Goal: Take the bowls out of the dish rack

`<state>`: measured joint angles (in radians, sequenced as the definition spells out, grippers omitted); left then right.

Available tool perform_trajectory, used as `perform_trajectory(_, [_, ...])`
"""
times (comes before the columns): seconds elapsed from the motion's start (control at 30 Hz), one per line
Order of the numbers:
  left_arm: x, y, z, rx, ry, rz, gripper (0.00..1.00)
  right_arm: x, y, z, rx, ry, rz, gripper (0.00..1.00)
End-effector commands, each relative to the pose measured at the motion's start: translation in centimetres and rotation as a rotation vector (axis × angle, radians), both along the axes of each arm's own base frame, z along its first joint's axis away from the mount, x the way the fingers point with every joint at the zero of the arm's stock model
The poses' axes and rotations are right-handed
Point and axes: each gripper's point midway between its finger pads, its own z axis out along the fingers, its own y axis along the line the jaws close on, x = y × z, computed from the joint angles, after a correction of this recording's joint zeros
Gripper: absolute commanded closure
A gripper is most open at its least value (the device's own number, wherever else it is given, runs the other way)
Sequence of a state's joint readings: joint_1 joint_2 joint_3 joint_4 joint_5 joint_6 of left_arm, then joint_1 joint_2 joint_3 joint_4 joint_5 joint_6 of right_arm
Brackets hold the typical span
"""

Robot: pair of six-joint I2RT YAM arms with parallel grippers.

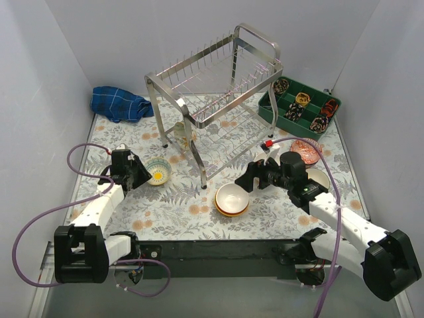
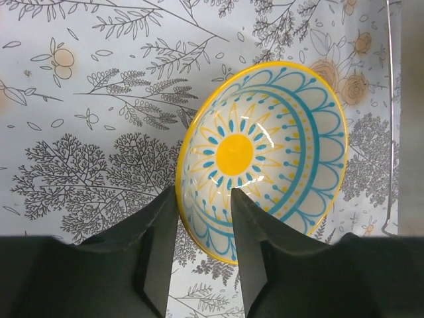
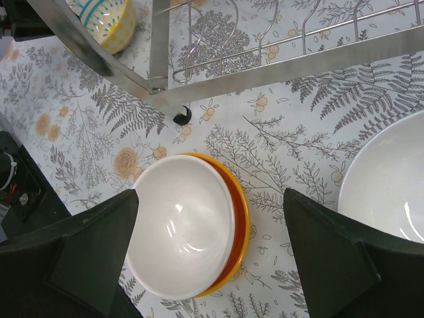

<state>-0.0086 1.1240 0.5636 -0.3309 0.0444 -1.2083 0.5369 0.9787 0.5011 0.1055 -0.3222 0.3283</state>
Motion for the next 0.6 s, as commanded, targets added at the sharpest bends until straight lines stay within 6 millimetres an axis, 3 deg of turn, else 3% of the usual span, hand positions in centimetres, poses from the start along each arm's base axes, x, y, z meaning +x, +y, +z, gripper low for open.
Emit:
perform_trajectory(0.0, [0.5, -0.1, 1.4, -0.001, -0.062, -0.013, 0.62, 1.6, 0.5, 1.9, 0.02, -0.071, -0.008, 0.01])
perform_trajectory(0.17, [0.4, 0.2, 2.1, 0.01, -0.093, -0.007, 0.38, 2.2, 0.5, 2.3, 0.015, -0.09, -0.024, 0.01])
perform_trajectory(0.37, [0.7, 0.1, 3.4, 0.012, -0.141, -0.013, 0.19, 2.4, 0.4, 2.7, 0.015, -0.101, -0.034, 0.01])
perform_trajectory(0.4, [0.8, -0.1, 3.6, 0.003, -0.152, -0.024, 0.12, 2.4, 0.4, 2.7, 0.014, -0.104, -0.035, 0.01])
perform_trajectory(0.5, [1.0, -0.9, 4.5, -0.025, -0.196, -0.06, 0.02, 2.4, 0.3, 3.0, 0.019, -0.109, -0.039, 0.01])
perform_trajectory(0.57, [0.9, -1.6, 5.0, -0.059, -0.208, -0.087, 0.02, 2.4, 0.3, 3.2, 0.023, -0.113, -0.041, 0.01])
